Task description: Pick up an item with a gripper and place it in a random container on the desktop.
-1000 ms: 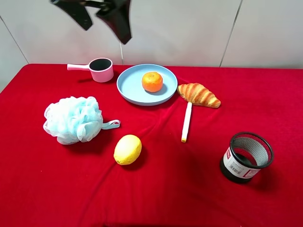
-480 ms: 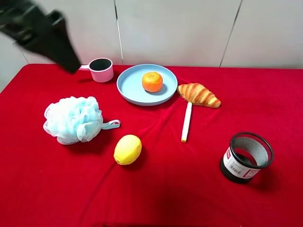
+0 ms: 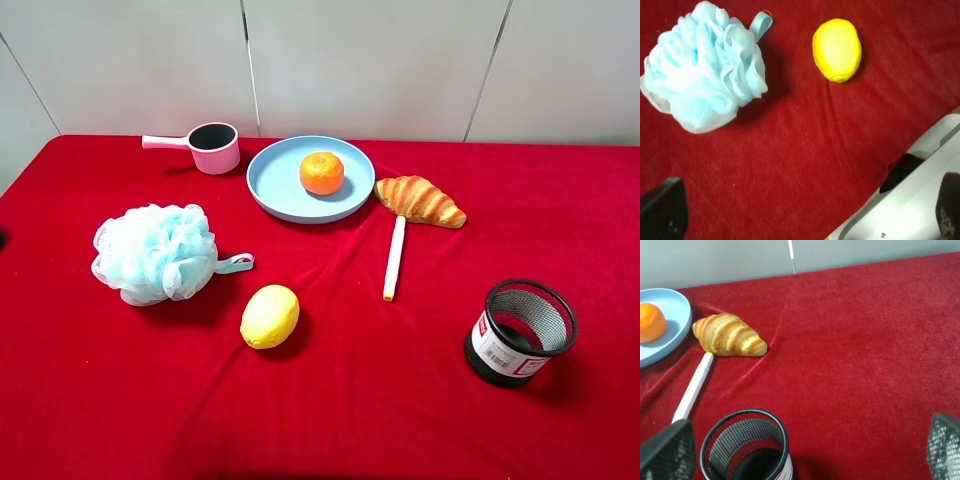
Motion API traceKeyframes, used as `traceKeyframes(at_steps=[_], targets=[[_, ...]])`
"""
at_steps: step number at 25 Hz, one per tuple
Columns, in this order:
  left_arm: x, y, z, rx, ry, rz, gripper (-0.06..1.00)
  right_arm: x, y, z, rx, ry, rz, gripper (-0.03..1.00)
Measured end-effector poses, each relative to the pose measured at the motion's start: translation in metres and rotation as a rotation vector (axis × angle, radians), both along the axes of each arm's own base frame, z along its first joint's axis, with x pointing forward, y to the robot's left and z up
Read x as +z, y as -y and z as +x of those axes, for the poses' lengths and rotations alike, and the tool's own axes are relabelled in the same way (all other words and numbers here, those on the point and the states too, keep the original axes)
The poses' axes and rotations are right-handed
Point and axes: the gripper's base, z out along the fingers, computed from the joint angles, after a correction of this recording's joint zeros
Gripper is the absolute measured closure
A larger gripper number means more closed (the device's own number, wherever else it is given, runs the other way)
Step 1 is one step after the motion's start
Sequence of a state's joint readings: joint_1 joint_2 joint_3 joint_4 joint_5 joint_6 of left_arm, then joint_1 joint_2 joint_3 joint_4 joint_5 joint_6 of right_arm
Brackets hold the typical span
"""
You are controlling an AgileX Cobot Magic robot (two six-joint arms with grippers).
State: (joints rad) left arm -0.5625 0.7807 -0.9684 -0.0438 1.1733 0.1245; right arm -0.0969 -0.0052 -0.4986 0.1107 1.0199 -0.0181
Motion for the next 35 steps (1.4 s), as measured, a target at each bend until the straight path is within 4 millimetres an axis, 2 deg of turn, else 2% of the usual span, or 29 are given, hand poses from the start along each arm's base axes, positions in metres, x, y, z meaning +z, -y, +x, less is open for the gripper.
traceKeyframes(at_steps=[5, 12, 26, 35], targets=[[-0.012, -0.022, -0.036, -0.001, 0.073, -0.051, -0.04, 0.000, 0.000, 0.000, 0.000, 0.000, 0.000, 0.28], [-0.032, -0.042, -0.066, 0.031, 0.150, -0.098, -0.04, 0.000, 0.000, 0.000, 0.000, 0.000, 0.000, 0.28], [-0.068, -0.054, -0.079, 0.356, 0.223, -0.096, -0.04, 0.000, 0.000, 0.000, 0.000, 0.001, 0.000, 0.28], [-0.086, -0.054, -0.089, 0.435, 0.308, -0.094, -0.04, 0.000, 0.000, 0.000, 0.000, 0.001, 0.000, 0.28]])
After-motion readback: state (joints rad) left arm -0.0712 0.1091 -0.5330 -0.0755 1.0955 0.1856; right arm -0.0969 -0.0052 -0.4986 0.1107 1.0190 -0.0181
